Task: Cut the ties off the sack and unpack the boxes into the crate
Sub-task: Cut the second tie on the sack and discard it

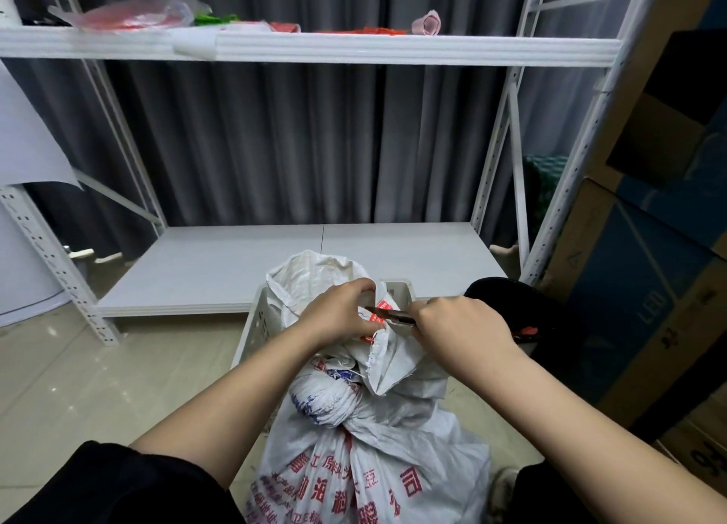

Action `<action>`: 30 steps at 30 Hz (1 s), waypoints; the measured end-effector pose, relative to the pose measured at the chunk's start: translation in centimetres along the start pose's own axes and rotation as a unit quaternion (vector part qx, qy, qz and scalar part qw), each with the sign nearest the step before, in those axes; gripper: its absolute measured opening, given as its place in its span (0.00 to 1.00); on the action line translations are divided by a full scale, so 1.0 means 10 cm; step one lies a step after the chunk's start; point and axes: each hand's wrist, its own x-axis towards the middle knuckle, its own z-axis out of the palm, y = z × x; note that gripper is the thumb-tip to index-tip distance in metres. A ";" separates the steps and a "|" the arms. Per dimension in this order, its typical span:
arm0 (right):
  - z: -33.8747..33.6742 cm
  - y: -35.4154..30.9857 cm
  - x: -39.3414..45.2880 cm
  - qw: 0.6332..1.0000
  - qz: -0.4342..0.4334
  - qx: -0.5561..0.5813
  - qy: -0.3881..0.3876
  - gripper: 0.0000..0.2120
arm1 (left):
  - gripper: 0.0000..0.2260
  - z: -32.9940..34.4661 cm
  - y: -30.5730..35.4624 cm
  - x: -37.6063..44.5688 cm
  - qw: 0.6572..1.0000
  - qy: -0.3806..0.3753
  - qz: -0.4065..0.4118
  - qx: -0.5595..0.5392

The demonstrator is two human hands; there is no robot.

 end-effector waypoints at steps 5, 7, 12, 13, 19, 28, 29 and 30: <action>0.08 0.02 0.00 1.000 0.018 0.008 -0.013 0.11 | 0.27 -0.03 -0.07 0.01 0.999 0.002 -0.010 -0.034; 0.06 0.03 -0.03 1.000 0.021 0.003 0.001 0.11 | 0.26 -0.03 -0.09 0.02 0.999 0.002 -0.010 -0.044; 0.11 0.00 -0.01 1.000 -0.002 -0.001 -0.014 0.12 | 0.32 0.00 -0.03 0.03 0.999 -0.005 0.011 -0.049; 0.14 -0.03 0.00 1.000 -0.007 0.003 -0.030 0.13 | 0.33 -0.01 -0.02 0.03 0.997 -0.003 0.015 -0.070; 0.25 0.17 0.00 0.993 0.074 0.091 0.010 0.12 | 0.23 -0.11 -0.07 0.01 0.999 -0.012 -0.035 -0.021; 0.60 0.31 0.14 0.832 0.199 0.517 -0.042 0.06 | 0.17 0.07 -0.03 -0.01 0.966 0.129 0.029 0.220; 0.63 0.31 0.13 0.784 0.208 0.584 -0.037 0.05 | 0.19 0.09 -0.03 -0.01 0.967 0.144 0.032 0.206; 0.66 0.31 0.12 0.742 0.218 0.633 -0.031 0.05 | 0.20 0.11 -0.03 0.00 0.968 0.152 0.036 0.199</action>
